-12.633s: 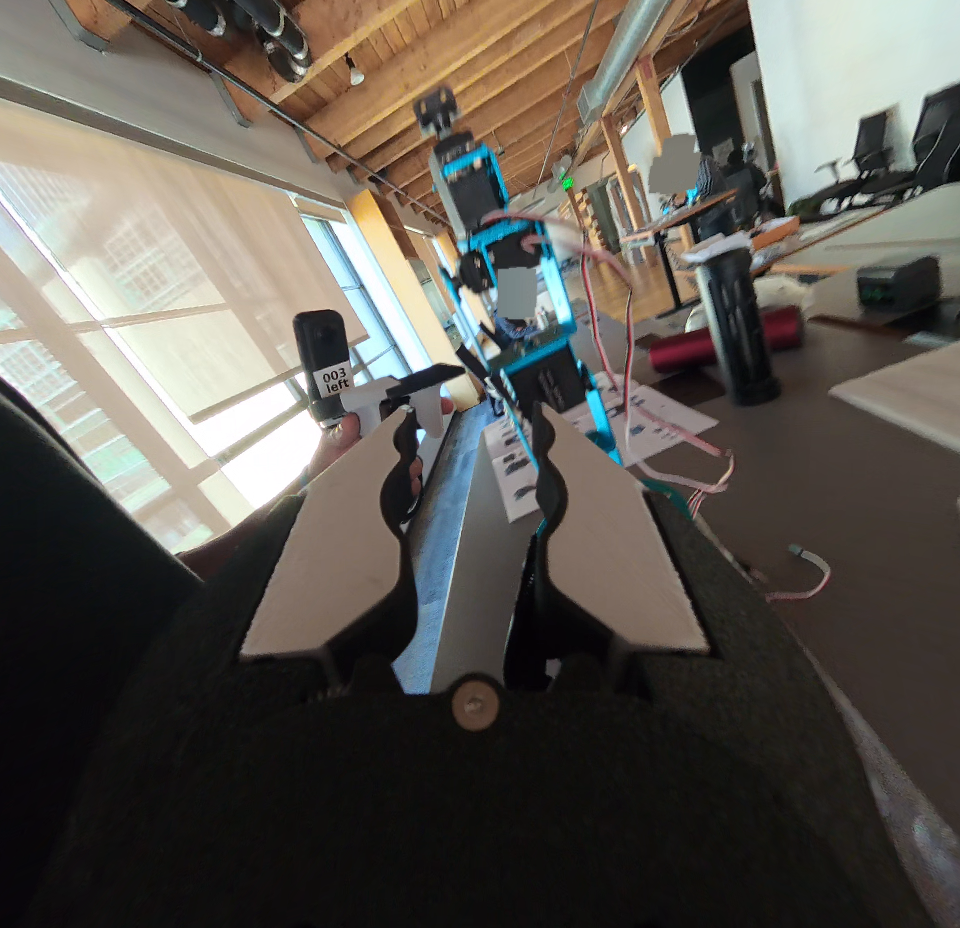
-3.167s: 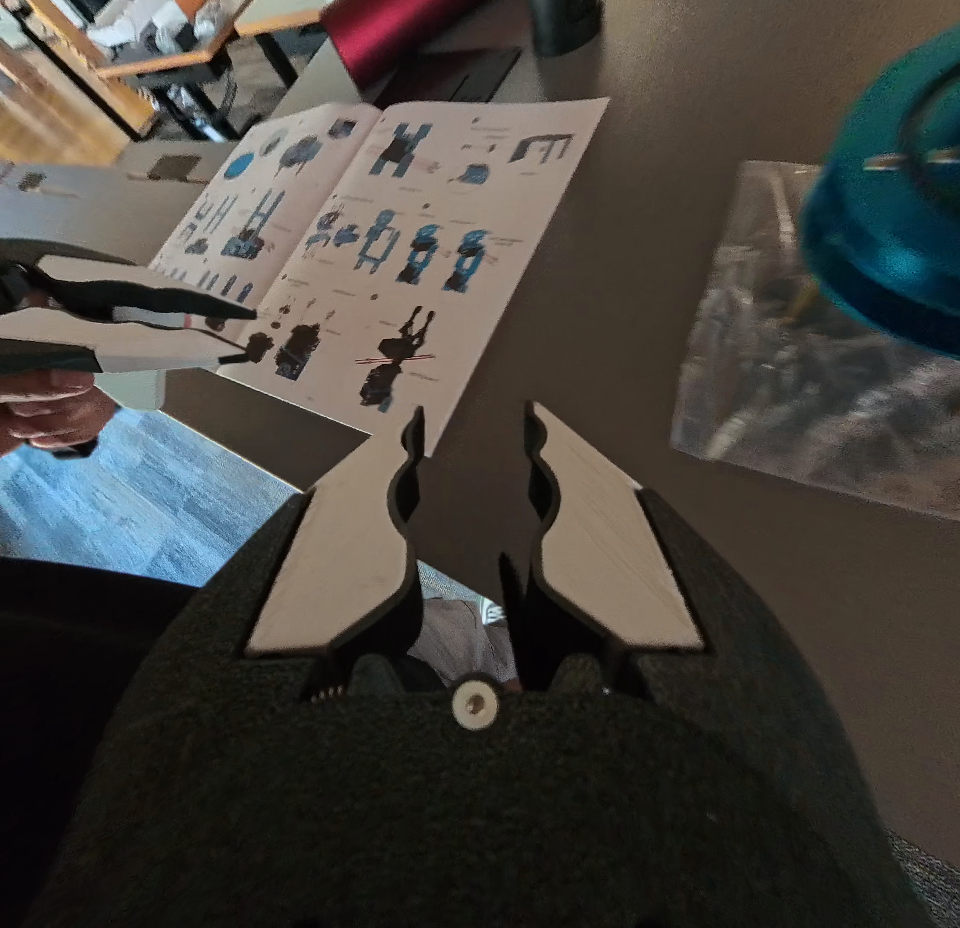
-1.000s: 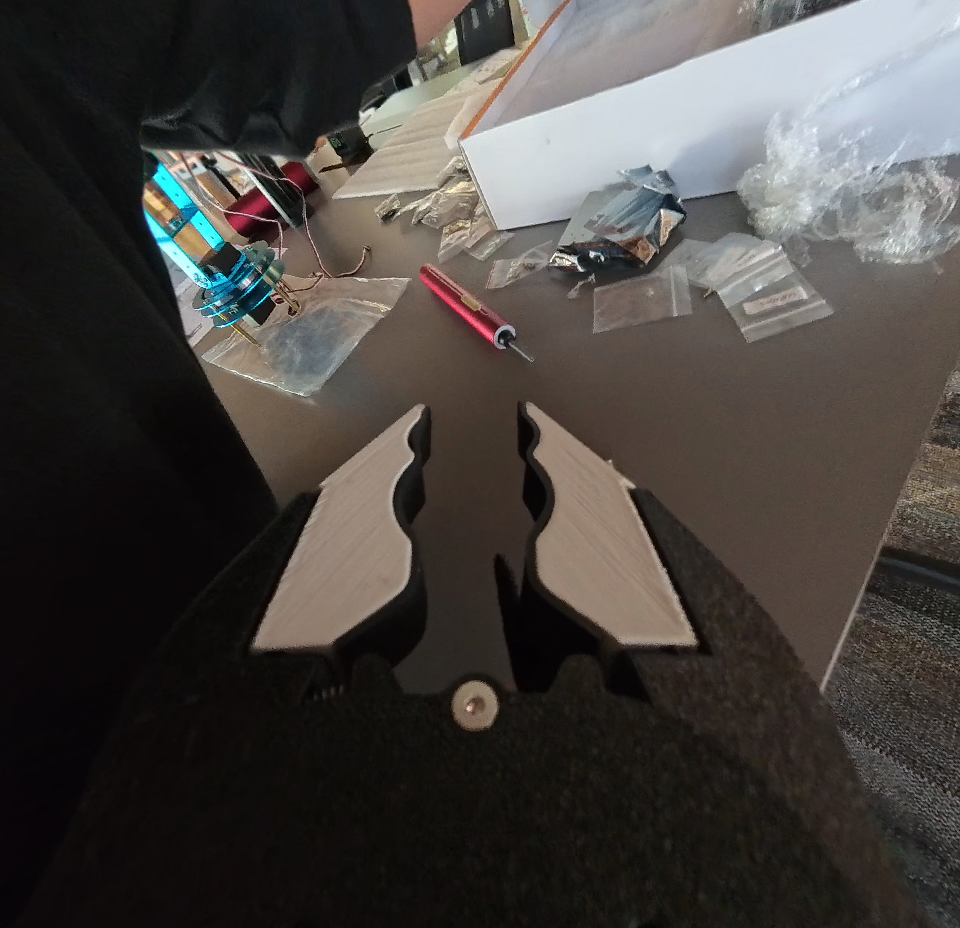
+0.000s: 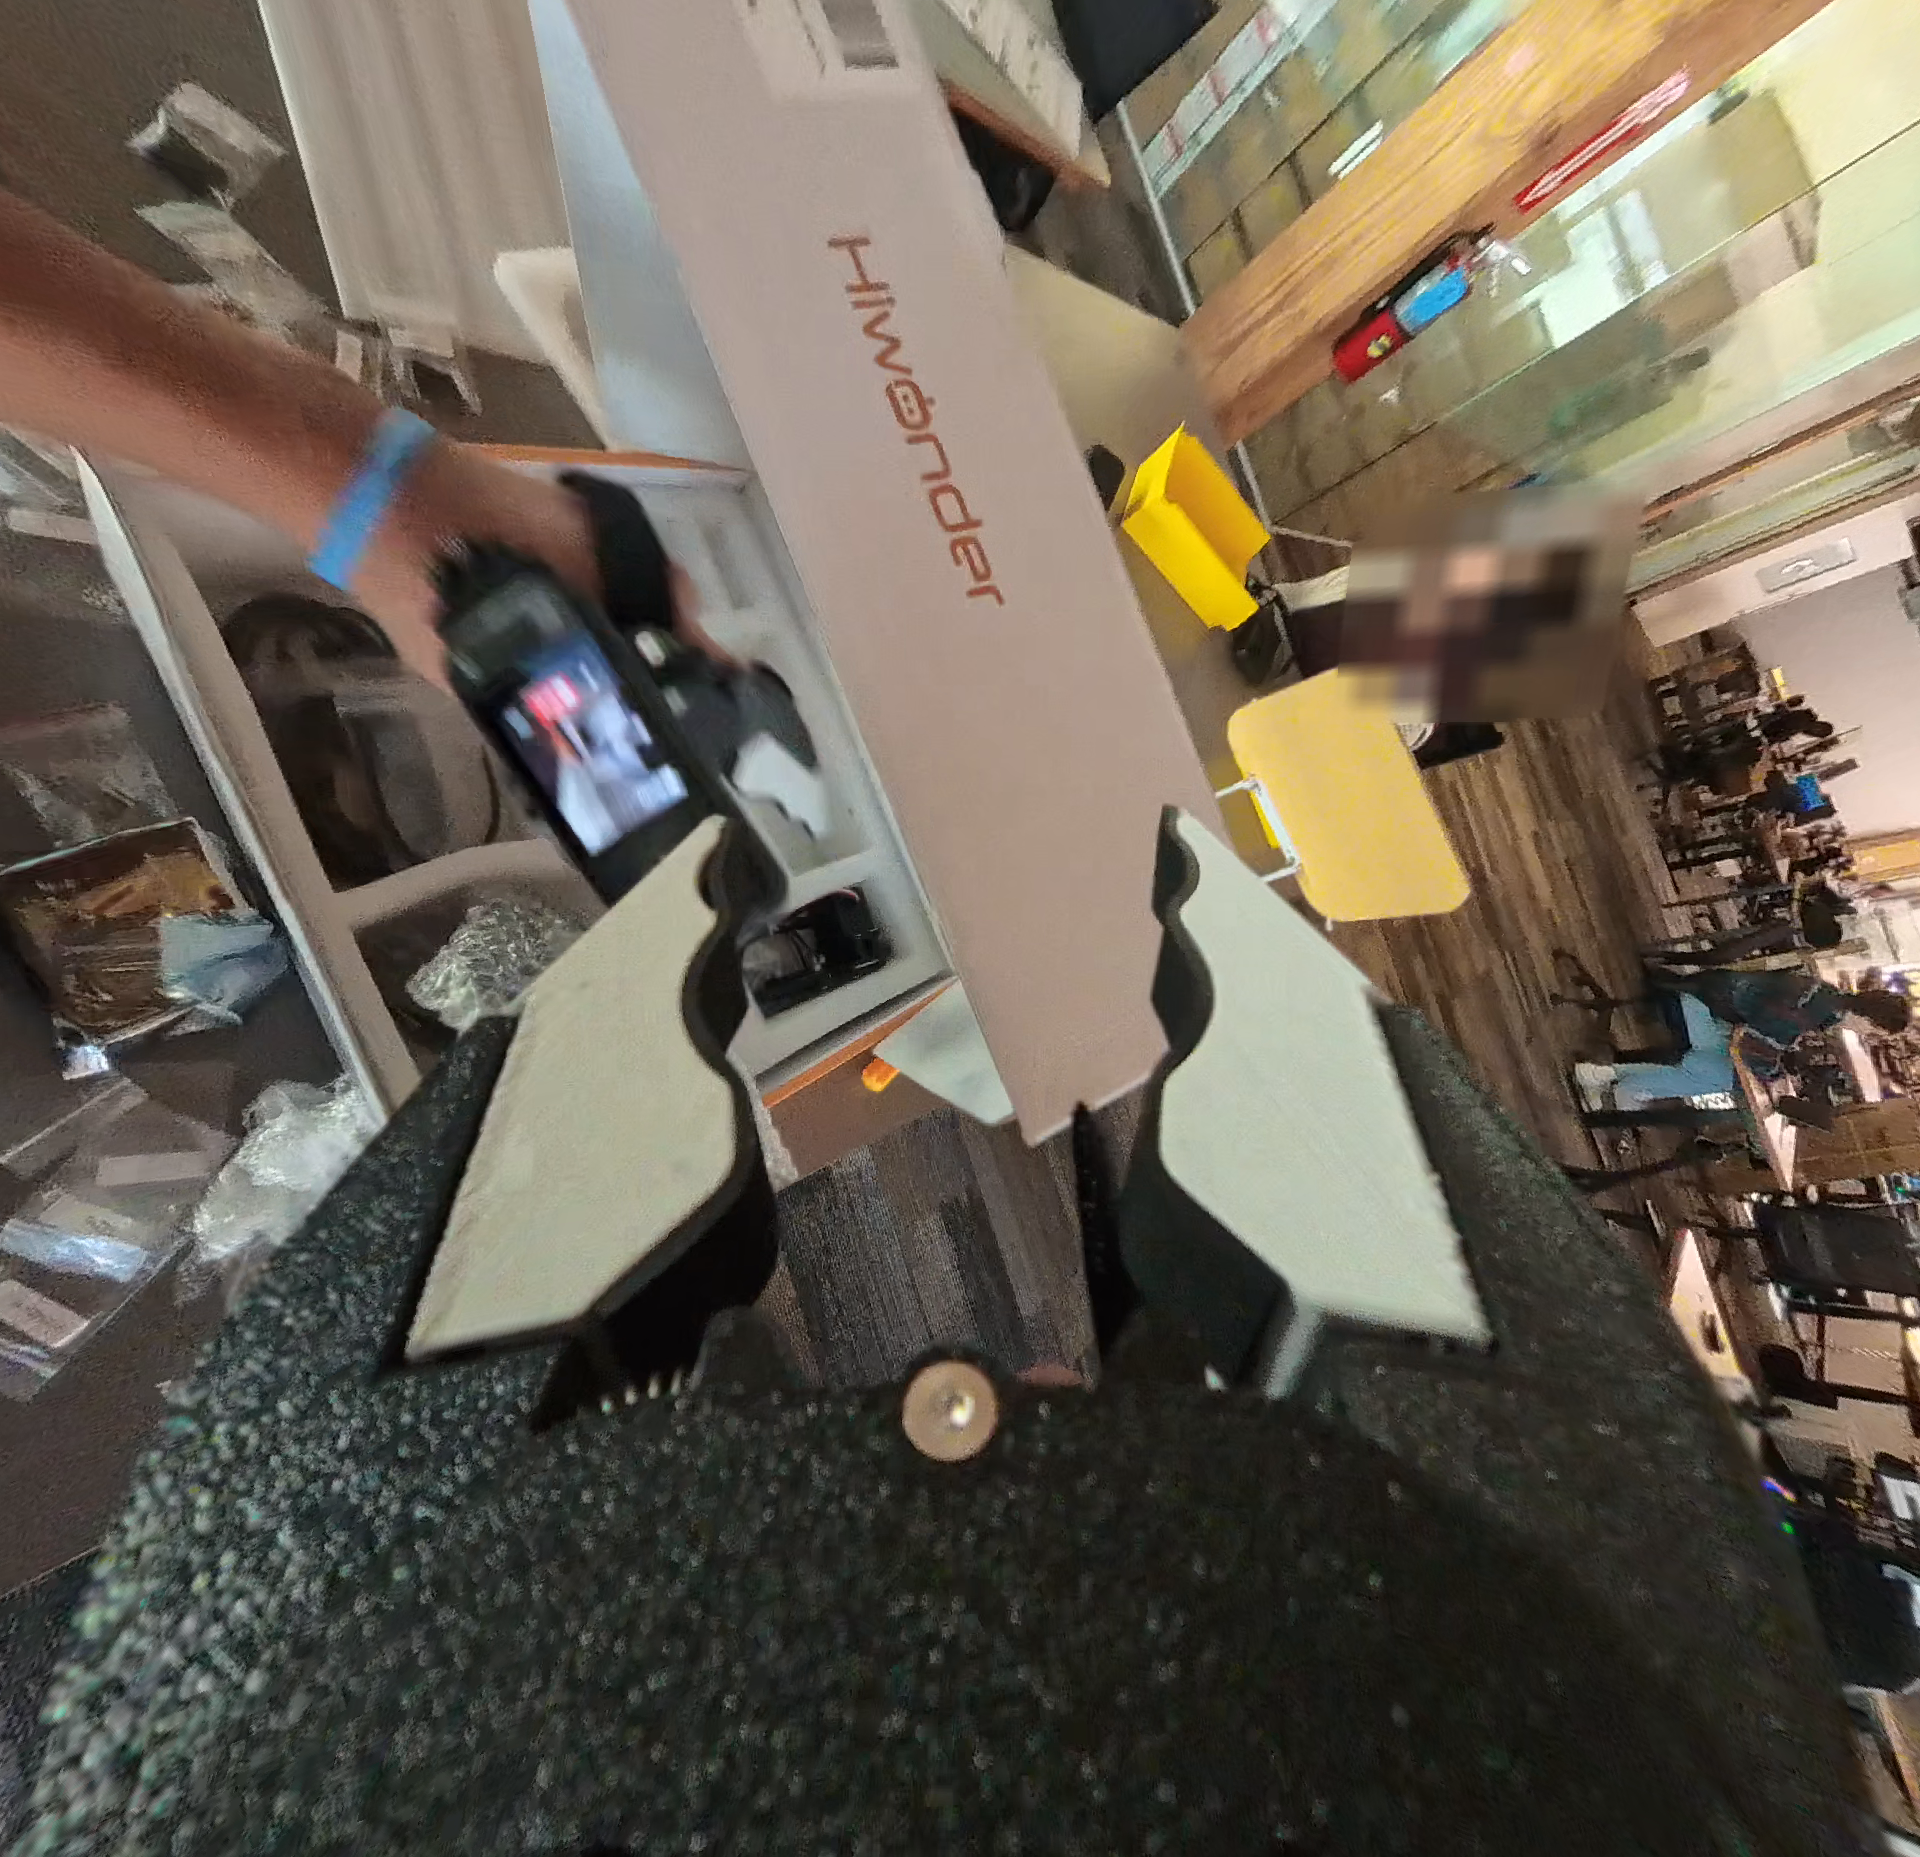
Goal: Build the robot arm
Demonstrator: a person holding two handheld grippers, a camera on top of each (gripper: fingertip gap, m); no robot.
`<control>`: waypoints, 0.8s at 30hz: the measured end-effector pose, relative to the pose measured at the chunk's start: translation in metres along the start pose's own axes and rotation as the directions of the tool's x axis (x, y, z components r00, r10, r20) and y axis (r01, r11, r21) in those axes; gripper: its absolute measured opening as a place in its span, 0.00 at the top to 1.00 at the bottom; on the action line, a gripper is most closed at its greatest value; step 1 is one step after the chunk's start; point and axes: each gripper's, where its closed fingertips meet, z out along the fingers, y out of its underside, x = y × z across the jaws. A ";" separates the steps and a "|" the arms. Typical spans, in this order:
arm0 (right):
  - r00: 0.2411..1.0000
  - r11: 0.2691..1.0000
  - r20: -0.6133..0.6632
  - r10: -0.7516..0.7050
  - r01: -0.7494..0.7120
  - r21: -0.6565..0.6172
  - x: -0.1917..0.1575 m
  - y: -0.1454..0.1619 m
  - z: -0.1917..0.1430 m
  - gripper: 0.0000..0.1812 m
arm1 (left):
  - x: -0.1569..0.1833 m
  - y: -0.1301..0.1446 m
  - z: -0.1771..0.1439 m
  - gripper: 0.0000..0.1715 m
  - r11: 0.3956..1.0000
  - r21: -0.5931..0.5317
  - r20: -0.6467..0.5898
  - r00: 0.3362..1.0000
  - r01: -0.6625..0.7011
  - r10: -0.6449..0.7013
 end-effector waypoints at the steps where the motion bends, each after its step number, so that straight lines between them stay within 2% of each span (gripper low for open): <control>1: 1.000 1.000 -0.005 -0.003 0.003 -0.006 0.000 0.000 0.005 0.56 | 0.002 0.011 -0.020 0.72 0.991 0.020 -0.018 0.991 0.133 -0.132; 3: 0.999 1.000 -0.044 -0.002 0.002 0.000 0.000 0.006 0.008 0.56 | 0.018 0.032 -0.070 0.70 0.903 0.080 -0.112 0.904 0.422 -0.412; 4: 0.996 1.000 -0.084 0.020 -0.019 0.018 0.003 0.010 0.006 0.57 | 0.025 0.039 -0.099 0.71 0.833 0.140 -0.143 0.844 0.535 -0.517; 5: 0.990 0.998 -0.133 0.049 -0.044 0.035 0.008 0.016 0.004 0.58 | 0.024 0.051 -0.129 0.73 0.751 0.216 -0.122 0.781 0.624 -0.613; 8: 0.945 0.973 -0.242 0.218 -0.190 0.134 0.024 0.040 -0.009 0.60 | -0.016 0.103 -0.212 0.77 0.467 0.463 -0.008 0.531 0.753 -0.848; 9: 0.916 0.953 -0.280 0.288 -0.248 0.172 0.032 0.050 -0.015 0.62 | -0.034 0.120 -0.230 0.77 0.421 0.515 0.025 0.478 0.746 -0.878; 10: 0.882 0.933 -0.315 0.351 -0.300 0.200 0.037 0.063 -0.018 0.64 | -0.052 0.136 -0.239 0.76 0.429 0.535 0.080 0.461 0.728 -0.884; 11: 0.845 0.910 -0.343 0.411 -0.355 0.214 0.040 0.079 -0.017 0.64 | -0.067 0.148 -0.240 0.73 0.466 0.528 0.137 0.470 0.710 -0.872; 13: 0.787 0.841 -0.296 0.541 -0.494 0.221 0.024 0.107 -0.007 0.61 | -0.086 0.148 -0.228 0.73 0.530 0.492 0.148 0.534 0.691 -0.833; 14: 0.760 0.802 -0.257 0.596 -0.551 0.230 0.012 0.116 0.000 0.62 | -0.097 0.144 -0.221 0.77 0.562 0.488 0.161 0.564 0.668 -0.810; 16: 0.717 0.755 -0.237 0.655 -0.607 0.249 -0.010 0.132 0.013 0.66 | -0.121 0.135 -0.210 0.93 0.642 0.479 0.234 0.618 0.598 -0.750; 17: 0.702 0.732 -0.209 0.681 -0.641 0.229 -0.024 0.140 0.022 0.68 | -0.134 0.129 -0.206 0.96 0.666 0.477 0.256 0.634 0.574 -0.730; 19: 0.698 0.709 -0.130 0.705 -0.692 0.132 -0.057 0.152 0.040 0.71 | -0.161 0.121 -0.199 0.96 0.671 0.458 0.266 0.631 0.583 -0.729; 21: 0.698 0.706 -0.107 0.708 -0.697 0.124 -0.079 0.147 0.042 0.73 | -0.190 0.119 -0.187 0.97 0.653 0.417 0.262 0.604 0.633 -0.753; 24: 0.763 0.760 0.023 0.646 -0.646 0.066 -0.137 0.130 0.045 0.76 | -0.238 0.123 -0.161 0.98 0.603 0.356 0.232 0.557 0.714 -0.797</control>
